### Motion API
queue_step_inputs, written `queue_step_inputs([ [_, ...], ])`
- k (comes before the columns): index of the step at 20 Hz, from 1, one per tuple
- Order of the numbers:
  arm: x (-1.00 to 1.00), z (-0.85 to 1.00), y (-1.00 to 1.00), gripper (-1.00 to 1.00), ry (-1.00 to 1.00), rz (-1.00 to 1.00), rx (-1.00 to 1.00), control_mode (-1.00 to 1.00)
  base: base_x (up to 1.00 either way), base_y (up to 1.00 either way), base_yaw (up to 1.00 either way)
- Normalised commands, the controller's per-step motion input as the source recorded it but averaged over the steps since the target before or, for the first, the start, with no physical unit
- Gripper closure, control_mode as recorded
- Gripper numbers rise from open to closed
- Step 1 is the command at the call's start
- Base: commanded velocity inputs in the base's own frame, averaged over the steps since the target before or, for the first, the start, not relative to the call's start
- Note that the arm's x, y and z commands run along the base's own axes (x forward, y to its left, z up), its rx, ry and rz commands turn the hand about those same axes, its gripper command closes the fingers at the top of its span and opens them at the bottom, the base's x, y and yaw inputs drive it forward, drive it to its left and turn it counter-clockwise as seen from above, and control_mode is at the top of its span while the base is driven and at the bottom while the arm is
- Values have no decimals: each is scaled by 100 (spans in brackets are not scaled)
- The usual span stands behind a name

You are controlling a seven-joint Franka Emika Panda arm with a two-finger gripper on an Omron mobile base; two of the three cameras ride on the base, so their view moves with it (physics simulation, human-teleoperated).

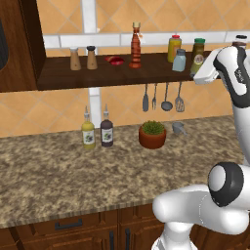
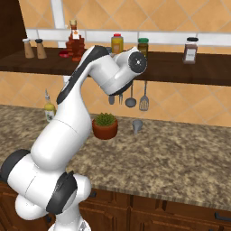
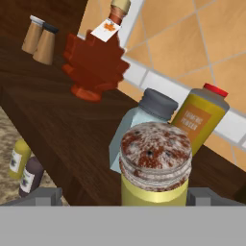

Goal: Put the shaker and condiment bottle from the counter next to their counterparts in the cabinet.

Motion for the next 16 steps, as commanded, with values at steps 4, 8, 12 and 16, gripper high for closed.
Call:
queue_step_inputs([
  [4,0,-11,0,-100,0,1,0,-100,0,0,0],
  [8,2,-4,0,-100,0,1,0,-100,0,0,0],
  [12,26,-1,-1,-100,0,4,0,-100,0,0,0],
  [16,41,0,-12,-100,0,7,0,-100,0,0,0],
])
